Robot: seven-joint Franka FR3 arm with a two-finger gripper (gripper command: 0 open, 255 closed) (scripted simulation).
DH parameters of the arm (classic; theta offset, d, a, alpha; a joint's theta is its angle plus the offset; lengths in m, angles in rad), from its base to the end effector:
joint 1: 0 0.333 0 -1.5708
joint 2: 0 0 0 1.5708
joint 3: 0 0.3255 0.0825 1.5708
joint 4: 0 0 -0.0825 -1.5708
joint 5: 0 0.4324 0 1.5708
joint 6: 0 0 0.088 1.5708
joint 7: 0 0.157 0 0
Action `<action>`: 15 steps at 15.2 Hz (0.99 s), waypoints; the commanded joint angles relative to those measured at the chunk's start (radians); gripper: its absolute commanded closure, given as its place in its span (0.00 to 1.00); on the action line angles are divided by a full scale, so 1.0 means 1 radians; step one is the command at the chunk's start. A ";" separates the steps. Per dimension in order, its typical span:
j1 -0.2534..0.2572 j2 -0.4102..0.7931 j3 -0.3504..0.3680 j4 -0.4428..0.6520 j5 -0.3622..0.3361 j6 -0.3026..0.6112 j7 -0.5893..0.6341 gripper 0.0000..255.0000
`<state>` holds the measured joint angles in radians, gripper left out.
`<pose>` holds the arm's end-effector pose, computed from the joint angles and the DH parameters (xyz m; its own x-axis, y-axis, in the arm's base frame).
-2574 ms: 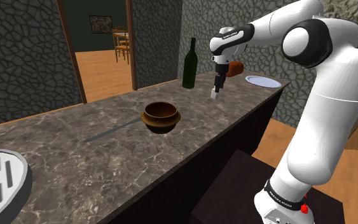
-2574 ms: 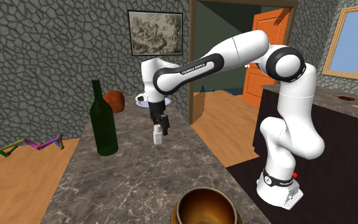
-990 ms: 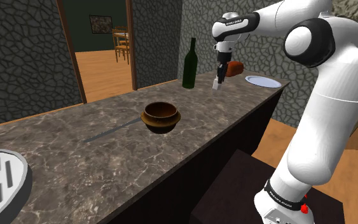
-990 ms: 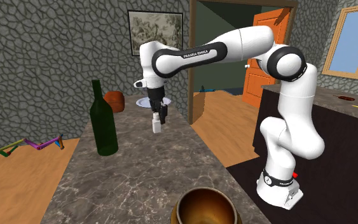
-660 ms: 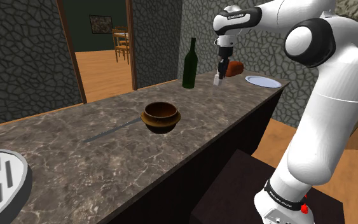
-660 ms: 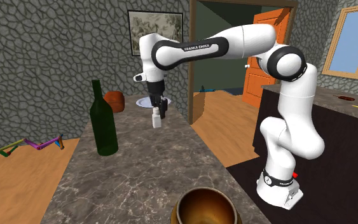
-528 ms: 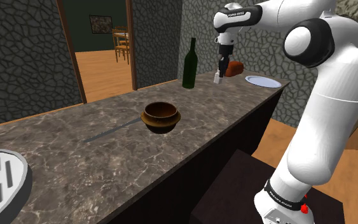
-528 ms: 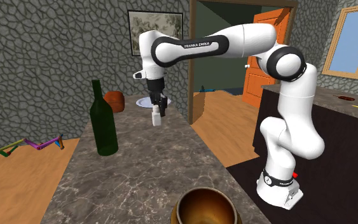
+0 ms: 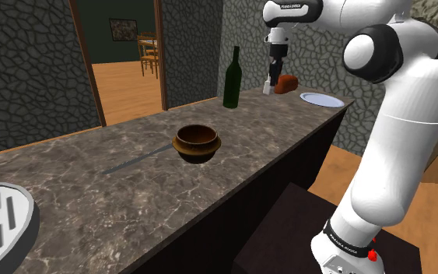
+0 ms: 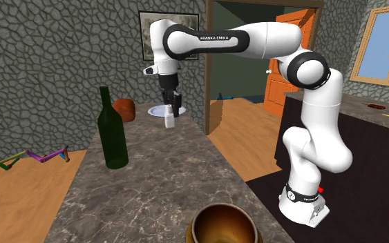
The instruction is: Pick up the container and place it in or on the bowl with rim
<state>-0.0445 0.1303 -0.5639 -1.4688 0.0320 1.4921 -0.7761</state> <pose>0.5262 -0.3378 0.5615 0.9815 0.1697 -0.0882 0.1672 -0.9853 -0.0341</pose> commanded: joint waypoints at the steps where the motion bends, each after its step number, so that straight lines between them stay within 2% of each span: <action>1: -0.003 0.006 -0.001 0.035 0.003 -0.031 -0.003 1.00; 5: -0.012 0.026 -0.004 0.108 0.014 -0.086 -0.011 1.00; 9: 0.067 -0.075 0.042 0.002 -0.032 -0.068 0.106 1.00; 15: 0.154 -0.182 0.127 -0.106 -0.066 -0.058 0.277 1.00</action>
<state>0.0979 -0.0362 -0.4504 -1.5608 -0.0299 1.4342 -0.5257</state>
